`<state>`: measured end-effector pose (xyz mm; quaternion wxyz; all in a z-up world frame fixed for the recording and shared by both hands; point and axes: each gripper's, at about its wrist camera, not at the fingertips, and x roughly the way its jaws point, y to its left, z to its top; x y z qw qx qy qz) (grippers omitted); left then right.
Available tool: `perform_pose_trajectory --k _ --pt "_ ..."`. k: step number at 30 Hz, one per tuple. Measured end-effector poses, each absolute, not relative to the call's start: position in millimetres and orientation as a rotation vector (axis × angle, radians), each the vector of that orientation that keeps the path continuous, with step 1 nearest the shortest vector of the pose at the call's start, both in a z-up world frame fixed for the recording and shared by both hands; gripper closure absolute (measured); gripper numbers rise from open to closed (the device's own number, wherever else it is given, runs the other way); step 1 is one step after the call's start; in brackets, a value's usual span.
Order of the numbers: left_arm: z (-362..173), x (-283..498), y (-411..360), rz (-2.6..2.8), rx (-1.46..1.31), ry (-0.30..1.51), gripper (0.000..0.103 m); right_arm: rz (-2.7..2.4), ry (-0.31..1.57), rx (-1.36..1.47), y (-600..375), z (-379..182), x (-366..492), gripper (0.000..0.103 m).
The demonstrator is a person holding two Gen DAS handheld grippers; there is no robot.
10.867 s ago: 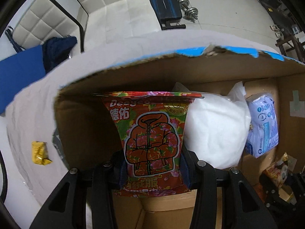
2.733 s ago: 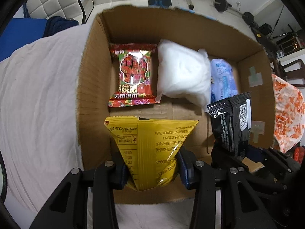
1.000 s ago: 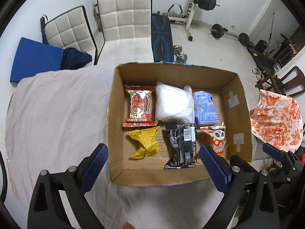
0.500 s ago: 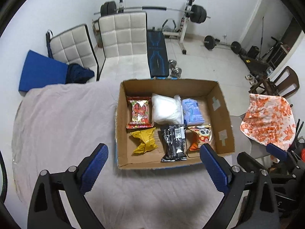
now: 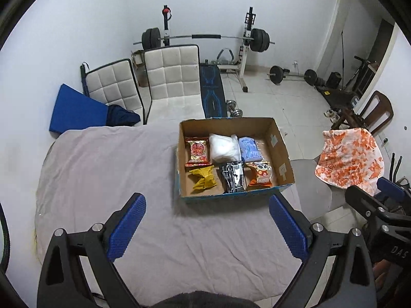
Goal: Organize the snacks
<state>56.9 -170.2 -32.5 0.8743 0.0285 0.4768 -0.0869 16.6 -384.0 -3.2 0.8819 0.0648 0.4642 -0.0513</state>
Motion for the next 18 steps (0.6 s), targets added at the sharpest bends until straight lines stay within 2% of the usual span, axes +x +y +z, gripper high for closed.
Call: perform_pose_trajectory --k 7,18 --pt "-5 24 -156 -0.162 0.047 0.952 0.005 -0.104 0.915 0.115 -370 34 -26 0.000" --pt "9 -4 -151 -0.178 0.046 0.948 0.005 -0.104 0.913 0.103 -359 56 -61 0.000"
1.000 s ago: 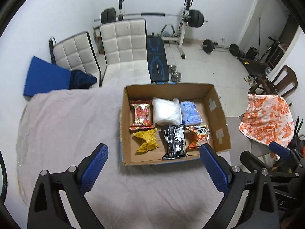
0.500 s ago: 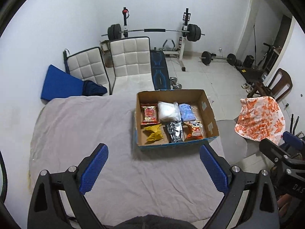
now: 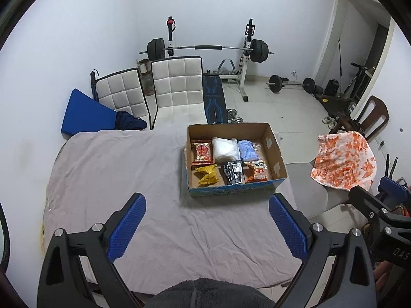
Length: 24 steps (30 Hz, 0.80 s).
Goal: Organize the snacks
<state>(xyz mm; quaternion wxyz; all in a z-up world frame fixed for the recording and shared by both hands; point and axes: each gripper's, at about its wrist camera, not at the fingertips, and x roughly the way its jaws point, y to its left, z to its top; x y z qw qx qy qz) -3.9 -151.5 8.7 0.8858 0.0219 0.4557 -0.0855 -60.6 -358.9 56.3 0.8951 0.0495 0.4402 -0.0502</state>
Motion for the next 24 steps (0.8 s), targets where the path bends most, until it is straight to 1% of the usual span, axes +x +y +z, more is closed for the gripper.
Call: perform_pose_trajectory --k 24 --pt "14 -22 -151 -0.177 0.025 0.938 0.005 -0.115 0.905 0.085 -361 69 -64 0.000"
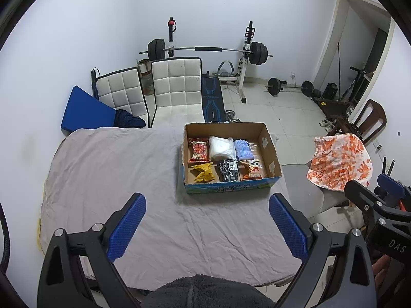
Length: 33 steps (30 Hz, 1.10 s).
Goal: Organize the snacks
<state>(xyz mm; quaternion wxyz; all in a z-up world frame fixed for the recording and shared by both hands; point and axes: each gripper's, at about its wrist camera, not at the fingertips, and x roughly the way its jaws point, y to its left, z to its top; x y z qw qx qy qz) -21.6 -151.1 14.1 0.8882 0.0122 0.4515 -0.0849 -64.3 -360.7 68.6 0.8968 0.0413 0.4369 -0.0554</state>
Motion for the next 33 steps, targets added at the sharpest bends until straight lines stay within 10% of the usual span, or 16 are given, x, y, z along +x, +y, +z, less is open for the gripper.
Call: perform_pose_trajectory --k 33 --pt "11.0 -21.6 -159.7 -0.197 0.005 0.941 0.005 -0.134 0.904 0.081 -368.1 66.1 -59.5 0.000"
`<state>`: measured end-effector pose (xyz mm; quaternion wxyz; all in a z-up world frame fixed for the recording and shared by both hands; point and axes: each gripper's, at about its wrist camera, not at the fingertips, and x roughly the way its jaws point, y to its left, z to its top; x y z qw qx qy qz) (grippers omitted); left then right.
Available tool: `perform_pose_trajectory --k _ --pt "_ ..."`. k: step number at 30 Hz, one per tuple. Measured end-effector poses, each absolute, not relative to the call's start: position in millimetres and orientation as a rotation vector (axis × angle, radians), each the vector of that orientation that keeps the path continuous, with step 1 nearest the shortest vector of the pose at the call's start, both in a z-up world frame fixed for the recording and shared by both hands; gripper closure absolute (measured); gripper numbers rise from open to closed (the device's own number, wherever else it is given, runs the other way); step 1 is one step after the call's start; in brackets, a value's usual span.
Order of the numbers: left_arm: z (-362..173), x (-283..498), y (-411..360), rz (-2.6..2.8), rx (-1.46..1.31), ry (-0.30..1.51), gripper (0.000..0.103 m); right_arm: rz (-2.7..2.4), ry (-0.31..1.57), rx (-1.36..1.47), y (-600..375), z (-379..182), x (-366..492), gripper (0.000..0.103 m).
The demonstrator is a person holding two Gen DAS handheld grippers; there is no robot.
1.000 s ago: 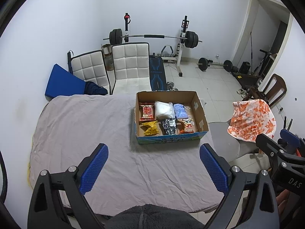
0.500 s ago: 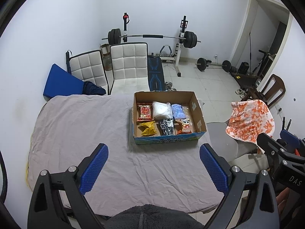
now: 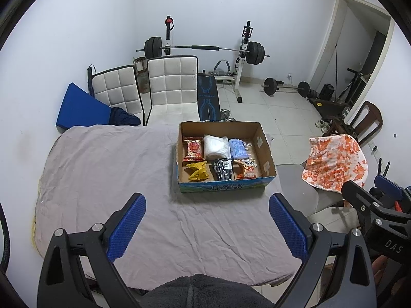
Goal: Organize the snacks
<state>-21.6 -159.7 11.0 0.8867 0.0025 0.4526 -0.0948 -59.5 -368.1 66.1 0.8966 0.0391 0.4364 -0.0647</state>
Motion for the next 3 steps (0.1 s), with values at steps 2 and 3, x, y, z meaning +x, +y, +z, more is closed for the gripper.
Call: perform_pose_trajectory --k 2,3 --pt "10.7 -22.3 -160.1 -0.193 0.009 0.936 0.005 -0.133 0.905 0.080 -368.1 65.9 -59.1 0.000" --pt "9.8 -22.5 -159.7 -0.195 0.007 0.936 0.005 -0.135 0.903 0.080 -367.7 66.1 -59.4 0.000"
